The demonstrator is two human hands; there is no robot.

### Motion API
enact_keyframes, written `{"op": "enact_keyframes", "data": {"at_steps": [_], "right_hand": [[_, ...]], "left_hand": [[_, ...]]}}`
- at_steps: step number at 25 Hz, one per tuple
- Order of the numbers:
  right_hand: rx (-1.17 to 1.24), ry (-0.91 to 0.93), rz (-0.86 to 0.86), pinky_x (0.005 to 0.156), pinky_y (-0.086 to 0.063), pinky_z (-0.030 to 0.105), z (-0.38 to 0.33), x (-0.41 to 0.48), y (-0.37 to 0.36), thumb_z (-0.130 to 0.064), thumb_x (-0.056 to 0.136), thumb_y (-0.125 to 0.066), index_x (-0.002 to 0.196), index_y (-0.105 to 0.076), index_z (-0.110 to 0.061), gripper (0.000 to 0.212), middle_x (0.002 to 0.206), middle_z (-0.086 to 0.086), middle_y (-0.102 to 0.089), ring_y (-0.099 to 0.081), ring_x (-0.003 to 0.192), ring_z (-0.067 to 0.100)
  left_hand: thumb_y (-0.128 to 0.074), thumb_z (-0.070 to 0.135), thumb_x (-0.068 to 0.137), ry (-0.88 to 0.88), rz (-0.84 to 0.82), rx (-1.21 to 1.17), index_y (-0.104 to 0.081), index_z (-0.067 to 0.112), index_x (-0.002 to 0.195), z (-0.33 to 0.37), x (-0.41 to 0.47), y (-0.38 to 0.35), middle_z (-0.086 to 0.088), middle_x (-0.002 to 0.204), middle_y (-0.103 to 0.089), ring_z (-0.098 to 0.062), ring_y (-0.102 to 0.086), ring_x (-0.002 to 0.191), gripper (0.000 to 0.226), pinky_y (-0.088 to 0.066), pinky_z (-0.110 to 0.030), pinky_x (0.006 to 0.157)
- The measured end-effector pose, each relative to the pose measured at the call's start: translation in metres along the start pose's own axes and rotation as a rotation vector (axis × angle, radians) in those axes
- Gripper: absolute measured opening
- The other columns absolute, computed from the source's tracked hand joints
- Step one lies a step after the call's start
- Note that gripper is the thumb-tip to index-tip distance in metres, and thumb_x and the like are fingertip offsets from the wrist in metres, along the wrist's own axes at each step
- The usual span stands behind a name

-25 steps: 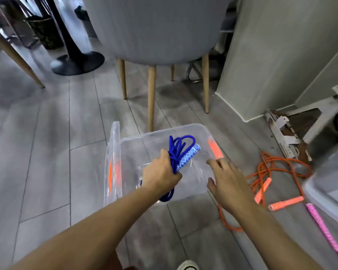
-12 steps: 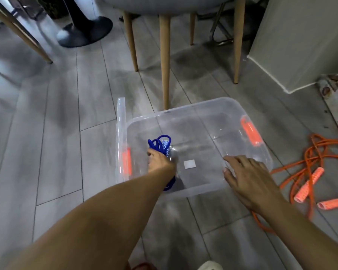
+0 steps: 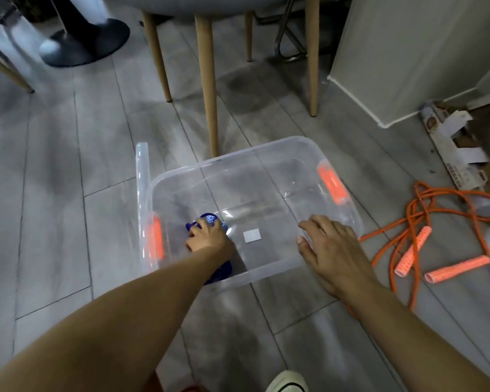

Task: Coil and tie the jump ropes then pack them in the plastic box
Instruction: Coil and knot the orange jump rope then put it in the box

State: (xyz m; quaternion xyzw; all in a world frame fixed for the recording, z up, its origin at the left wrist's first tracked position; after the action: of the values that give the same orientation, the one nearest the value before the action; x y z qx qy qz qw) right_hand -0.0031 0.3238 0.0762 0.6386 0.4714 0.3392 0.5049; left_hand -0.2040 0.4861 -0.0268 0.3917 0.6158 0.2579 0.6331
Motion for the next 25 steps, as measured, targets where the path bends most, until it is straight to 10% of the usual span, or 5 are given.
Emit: {"op": "enact_keyframes", "data": {"at_steps": [9, 16, 21, 25], "right_hand": [[0.044, -0.157, 0.339, 0.091, -0.043, 0.042, 0.071, -0.046, 0.057, -0.031, 0.089, -0.049, 0.122, -0.065, -0.013, 0.041, 0.124, 0.010, -0.063, -0.059, 0.108, 0.030], [0.038, -0.412, 0.271, 0.085, -0.048, 0.045, 0.179, -0.112, 0.042, -0.030, 0.085, -0.051, 0.120, -0.062, -0.015, 0.039, 0.117, 0.007, -0.063, -0.060, 0.099, 0.032], [0.001, -0.584, 0.199, 0.072, -0.047, 0.043, 0.247, -0.157, 0.018, -0.030, 0.081, -0.050, 0.110, -0.064, -0.019, 0.034, 0.103, 0.005, -0.064, -0.062, 0.089, 0.033], [-0.021, -0.670, 0.066, 0.083, -0.045, 0.045, 0.293, -0.184, -0.005, -0.023, 0.086, -0.059, 0.124, -0.061, -0.018, 0.039, 0.118, 0.009, -0.061, -0.060, 0.102, 0.037]], "left_hand": [[-0.057, 0.026, 0.096, -0.757, 0.347, -0.343, -0.059, 0.019, 0.125, 0.151, -0.114, 0.071, -0.007, 0.131, -0.055, -0.033, -0.054, 0.116, 0.030, -0.044, -0.043, 0.093], [-0.058, 0.019, 0.085, -1.203, 0.611, -0.261, -0.064, 0.015, 0.108, 0.268, -0.225, 0.066, -0.005, 0.106, -0.062, -0.030, -0.054, 0.091, 0.024, -0.043, -0.040, 0.084], [-0.036, 0.032, 0.080, -1.315, 0.412, -0.048, -0.064, 0.017, 0.107, 0.347, -0.255, -0.024, -0.005, 0.108, -0.065, -0.034, -0.058, 0.097, 0.042, -0.048, -0.046, 0.082], [-0.041, 0.032, 0.090, -1.313, 0.093, 0.278, -0.038, 0.021, 0.146, 0.399, -0.250, -0.122, -0.001, 0.153, -0.038, -0.033, -0.041, 0.130, 0.057, -0.037, -0.046, 0.101]]}}
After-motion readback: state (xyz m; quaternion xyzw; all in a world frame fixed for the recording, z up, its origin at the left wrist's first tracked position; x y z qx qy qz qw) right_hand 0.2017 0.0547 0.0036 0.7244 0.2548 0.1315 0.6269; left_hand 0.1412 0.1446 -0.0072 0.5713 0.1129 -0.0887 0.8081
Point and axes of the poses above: each hand's wrist, its own x-axis towards the middle knuckle, its own y-axis out of the back of the hand, z = x × y, the point moved 9 cm from there along x, towards the middle knuckle
